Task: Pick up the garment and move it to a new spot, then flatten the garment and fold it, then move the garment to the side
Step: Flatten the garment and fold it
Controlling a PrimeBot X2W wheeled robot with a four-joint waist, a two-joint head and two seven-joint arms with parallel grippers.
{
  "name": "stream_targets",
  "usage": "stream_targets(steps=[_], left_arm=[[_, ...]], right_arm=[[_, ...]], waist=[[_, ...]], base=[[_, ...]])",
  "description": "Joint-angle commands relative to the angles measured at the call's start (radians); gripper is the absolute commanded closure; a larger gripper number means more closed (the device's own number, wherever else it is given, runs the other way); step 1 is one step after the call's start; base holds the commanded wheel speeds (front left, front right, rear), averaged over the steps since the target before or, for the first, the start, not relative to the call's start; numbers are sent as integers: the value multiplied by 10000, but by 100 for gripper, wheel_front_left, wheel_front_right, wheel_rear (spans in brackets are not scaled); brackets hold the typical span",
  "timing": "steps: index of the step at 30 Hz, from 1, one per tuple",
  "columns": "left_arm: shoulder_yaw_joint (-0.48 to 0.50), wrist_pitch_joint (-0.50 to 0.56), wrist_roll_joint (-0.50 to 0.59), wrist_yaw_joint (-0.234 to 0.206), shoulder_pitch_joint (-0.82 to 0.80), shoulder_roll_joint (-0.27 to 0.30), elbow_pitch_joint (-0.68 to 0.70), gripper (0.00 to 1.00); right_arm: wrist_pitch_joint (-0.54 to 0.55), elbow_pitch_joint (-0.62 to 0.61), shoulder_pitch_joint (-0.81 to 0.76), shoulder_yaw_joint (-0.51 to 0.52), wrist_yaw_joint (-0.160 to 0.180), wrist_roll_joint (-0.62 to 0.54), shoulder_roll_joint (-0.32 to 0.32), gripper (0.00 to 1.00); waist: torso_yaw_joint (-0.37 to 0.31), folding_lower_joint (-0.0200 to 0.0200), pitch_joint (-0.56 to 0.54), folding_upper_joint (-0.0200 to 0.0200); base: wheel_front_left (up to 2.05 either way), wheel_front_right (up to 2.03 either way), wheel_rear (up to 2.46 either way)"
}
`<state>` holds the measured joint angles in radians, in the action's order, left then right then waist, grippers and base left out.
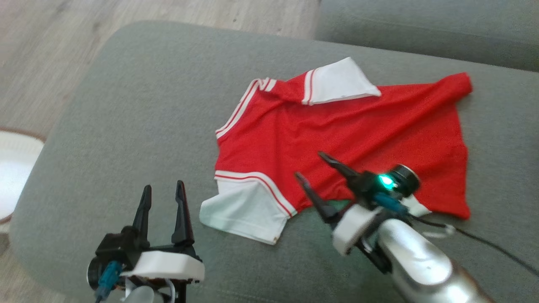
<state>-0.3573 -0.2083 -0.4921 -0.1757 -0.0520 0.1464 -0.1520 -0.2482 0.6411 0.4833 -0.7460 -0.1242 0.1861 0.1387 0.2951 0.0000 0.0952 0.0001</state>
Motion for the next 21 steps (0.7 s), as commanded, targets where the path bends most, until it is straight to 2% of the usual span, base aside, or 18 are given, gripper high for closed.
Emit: stream_targets(steps=[1, 8, 12, 16, 21], left_arm=[[269, 28, 3, -20, -115, 163, 330, 0], [223, 104, -112, 24, 155, 261, 183, 0], [153, 28, -243, 244, 347, 285, 118, 0], [88, -61, -311, 377, 572, 302, -94, 0], [62, -161, -395, 465, 794, 304, -326, 0]], right_arm=[[-129, -417, -413, 556, -65, -12, -122, 0], [-133, -1534, -2177, 3819, -65, -489, -490, 0], [-134, -2269, -3140, 5236, -65, -856, -742, 0], [-130, -2890, -3939, 6197, -65, -1010, -864, 0], [-39, -3608, -4746, 6617, -65, -394, -881, 0]], waist=[[-329, 0, -297, -1], [-948, 0, -904, -1], [-1234, 0, -1129, -1], [-1451, 0, -1349, -1], [-1603, 0, -1633, -1]], base=[[0, 0, 0], [0, 0, 0], [0, 0, 0], [0, 0, 0], [0, 0, 0]])
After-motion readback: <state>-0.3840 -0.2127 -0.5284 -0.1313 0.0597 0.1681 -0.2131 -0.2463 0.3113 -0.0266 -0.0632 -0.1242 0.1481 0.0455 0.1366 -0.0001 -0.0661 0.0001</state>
